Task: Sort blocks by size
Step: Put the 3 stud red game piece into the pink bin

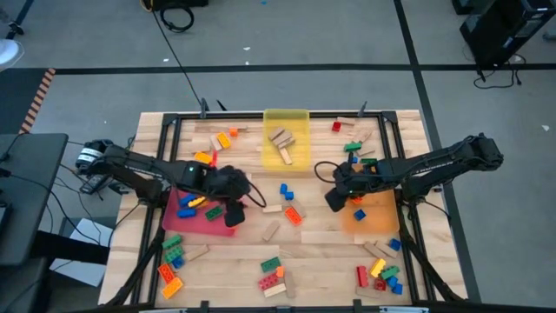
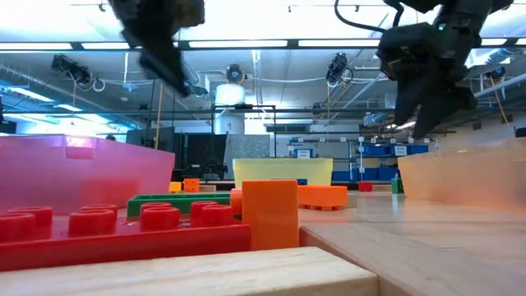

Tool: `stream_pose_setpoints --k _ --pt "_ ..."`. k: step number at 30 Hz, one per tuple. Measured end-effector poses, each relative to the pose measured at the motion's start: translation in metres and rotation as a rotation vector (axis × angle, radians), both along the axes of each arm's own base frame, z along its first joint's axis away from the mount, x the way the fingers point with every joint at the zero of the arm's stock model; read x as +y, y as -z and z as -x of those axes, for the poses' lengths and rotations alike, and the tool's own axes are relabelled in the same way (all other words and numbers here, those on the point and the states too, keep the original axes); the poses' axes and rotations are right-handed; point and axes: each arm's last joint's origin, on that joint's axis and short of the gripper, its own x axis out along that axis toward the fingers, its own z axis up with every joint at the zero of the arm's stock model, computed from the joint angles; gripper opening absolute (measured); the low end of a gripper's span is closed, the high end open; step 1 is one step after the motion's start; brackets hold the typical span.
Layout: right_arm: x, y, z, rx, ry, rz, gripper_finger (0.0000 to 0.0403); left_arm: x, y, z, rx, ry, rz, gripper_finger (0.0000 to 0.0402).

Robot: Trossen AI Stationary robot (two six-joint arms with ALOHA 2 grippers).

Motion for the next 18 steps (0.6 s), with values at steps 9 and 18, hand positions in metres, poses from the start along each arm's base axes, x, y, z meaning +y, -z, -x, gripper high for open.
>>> stream_pose_setpoints --k 9,18 --pt "0.004 -0.041 -0.009 -0.080 0.004 0.121 0.0227 0.016 0.017 0.014 -0.199 0.047 -0.089 0.0208" --pt "0.010 -0.108 -0.002 -0.033 0.077 0.177 0.0207 0.045 0.022 0.071 -0.338 -0.060 -0.110 0.0209"
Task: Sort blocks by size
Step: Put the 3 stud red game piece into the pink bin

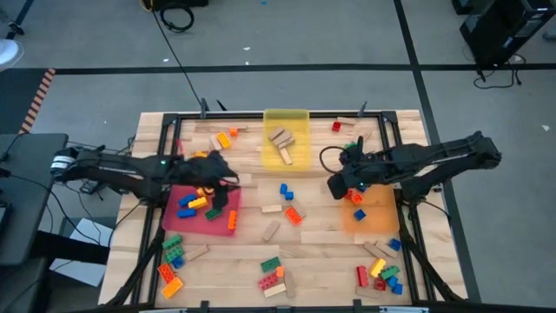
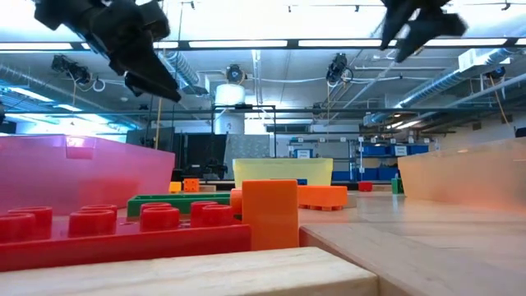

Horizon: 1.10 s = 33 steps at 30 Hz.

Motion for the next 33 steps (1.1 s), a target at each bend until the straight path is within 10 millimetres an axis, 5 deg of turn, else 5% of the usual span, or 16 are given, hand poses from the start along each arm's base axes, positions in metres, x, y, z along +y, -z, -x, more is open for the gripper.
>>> stream_pose_setpoints --k 12,33 --pt "0.058 0.029 -0.004 0.435 0.211 -0.251 0.0202 0.012 -0.019 0.035 -0.136 -0.021 -0.109 0.0209" --pt "0.200 0.095 -0.004 0.386 0.421 -0.536 0.0235 0.012 -0.019 0.034 -0.118 0.000 -0.167 0.0209"
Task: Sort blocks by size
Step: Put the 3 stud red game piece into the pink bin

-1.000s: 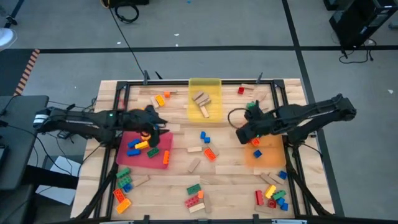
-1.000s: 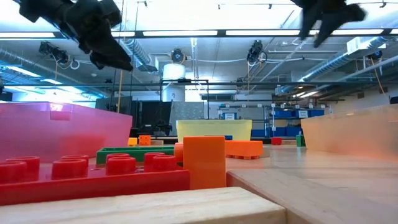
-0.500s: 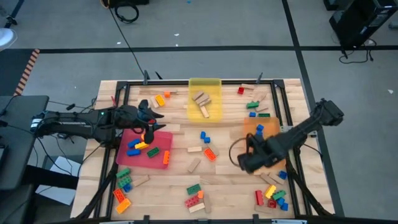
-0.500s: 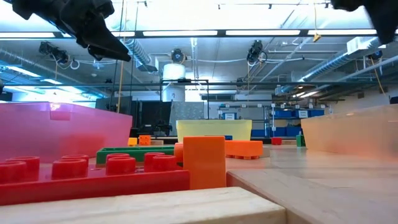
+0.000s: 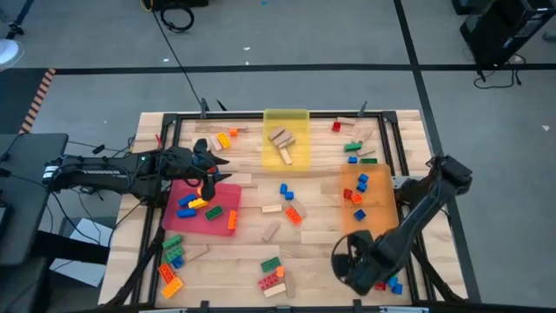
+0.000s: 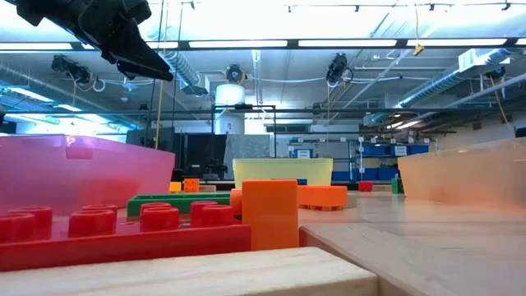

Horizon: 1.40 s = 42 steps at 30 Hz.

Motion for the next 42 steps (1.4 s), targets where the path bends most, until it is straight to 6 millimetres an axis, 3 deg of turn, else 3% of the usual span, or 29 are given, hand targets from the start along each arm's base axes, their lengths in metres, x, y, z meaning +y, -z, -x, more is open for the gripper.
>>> stream_pose_setpoints --k 4,13,30,36,42 --pt "0.013 0.020 -0.003 0.046 -0.031 0.001 0.0246 0.000 0.000 0.000 0.000 0.000 0.001 0.0209" --pt "0.013 0.044 -0.001 0.167 -0.039 0.101 0.0241 0.000 -0.002 -0.001 -0.022 -0.002 0.001 0.0209" --pt "0.012 0.079 0.008 0.118 -0.034 0.050 0.0232 0.000 -0.008 -0.004 -0.099 -0.013 0.019 0.0209" --pt "0.011 0.089 0.010 0.104 -0.039 0.013 0.0197 0.000 -0.009 -0.004 -0.104 -0.002 -0.005 0.0209" --pt "0.012 0.090 0.011 0.088 -0.050 0.003 0.0114 0.000 -0.009 -0.004 -0.105 -0.002 -0.004 0.0209"
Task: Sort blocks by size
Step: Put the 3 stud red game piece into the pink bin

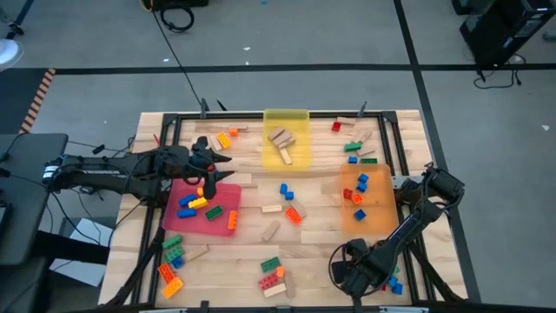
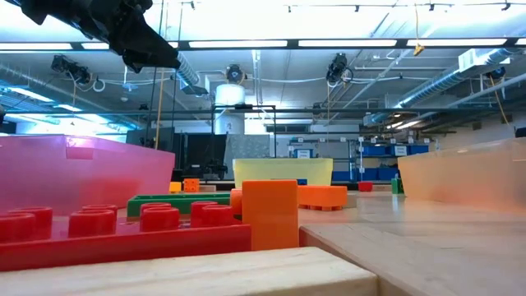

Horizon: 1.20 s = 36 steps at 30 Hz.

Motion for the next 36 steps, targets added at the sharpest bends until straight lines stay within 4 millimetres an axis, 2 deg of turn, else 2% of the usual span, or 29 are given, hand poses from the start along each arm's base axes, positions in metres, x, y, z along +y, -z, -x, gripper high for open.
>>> stream_pose_setpoints --k 1,8,15,19,28,36 --pt "0.000 0.000 0.000 0.000 -0.004 0.000 0.0103 0.000 0.000 0.000 -0.001 0.000 0.000 0.0209" --pt "0.001 -0.003 -0.002 -0.025 -0.026 0.021 0.0104 0.000 0.000 0.000 -0.005 0.000 0.000 0.0209" --pt "0.005 -0.020 -0.017 -0.247 -0.056 0.167 0.0104 0.000 -0.007 -0.002 -0.074 0.001 -0.003 0.0209" --pt "0.002 -0.034 -0.029 -0.314 -0.148 0.231 0.0104 0.000 -0.010 -0.003 -0.113 0.001 0.022 0.0209" --pt "-0.032 -0.066 -0.070 -0.350 -0.443 0.448 0.0104 0.000 -0.008 -0.006 -0.109 -0.004 0.055 0.0209" --pt "-0.068 -0.069 -0.074 -0.180 -0.542 0.586 0.0104 0.000 0.001 -0.016 -0.055 -0.003 0.059 0.0209"
